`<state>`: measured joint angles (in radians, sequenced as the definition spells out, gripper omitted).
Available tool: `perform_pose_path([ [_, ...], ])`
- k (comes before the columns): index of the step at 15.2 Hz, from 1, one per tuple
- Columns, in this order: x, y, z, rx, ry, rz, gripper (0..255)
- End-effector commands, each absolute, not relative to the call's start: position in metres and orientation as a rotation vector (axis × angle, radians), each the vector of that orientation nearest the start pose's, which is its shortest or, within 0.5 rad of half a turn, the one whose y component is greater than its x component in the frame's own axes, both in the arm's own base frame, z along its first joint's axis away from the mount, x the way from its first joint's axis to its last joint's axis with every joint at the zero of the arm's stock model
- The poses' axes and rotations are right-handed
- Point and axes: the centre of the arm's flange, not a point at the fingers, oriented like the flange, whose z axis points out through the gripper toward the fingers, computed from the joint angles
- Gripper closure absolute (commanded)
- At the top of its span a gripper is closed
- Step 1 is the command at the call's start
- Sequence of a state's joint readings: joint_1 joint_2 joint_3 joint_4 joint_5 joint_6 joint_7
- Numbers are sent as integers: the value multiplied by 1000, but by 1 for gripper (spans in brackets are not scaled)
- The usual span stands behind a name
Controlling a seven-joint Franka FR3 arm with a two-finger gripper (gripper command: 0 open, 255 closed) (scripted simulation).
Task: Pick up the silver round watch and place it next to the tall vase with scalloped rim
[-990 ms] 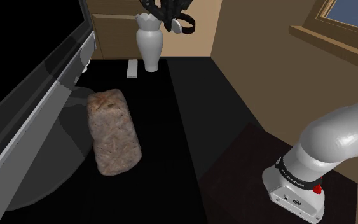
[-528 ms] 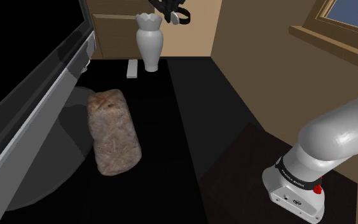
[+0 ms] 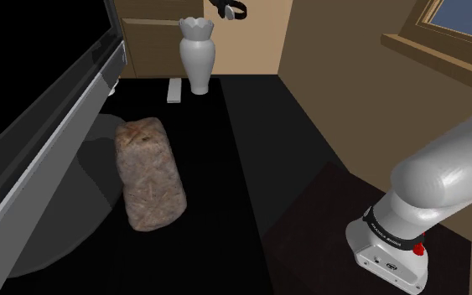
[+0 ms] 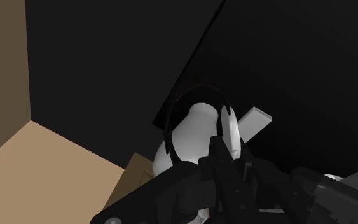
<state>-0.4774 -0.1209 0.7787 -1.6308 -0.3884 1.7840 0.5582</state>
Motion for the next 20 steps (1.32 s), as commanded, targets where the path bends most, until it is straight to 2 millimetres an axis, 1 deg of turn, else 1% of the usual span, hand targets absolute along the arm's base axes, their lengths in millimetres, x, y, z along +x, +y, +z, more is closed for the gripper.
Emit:
perform_pose_path([
  [1, 542, 140, 673, -3378, 361, -713, 255],
  [9, 620, 65, 673, -3378, 361, -713, 255],
  [20, 620, 65, 615, -3378, 361, -713, 255],
])
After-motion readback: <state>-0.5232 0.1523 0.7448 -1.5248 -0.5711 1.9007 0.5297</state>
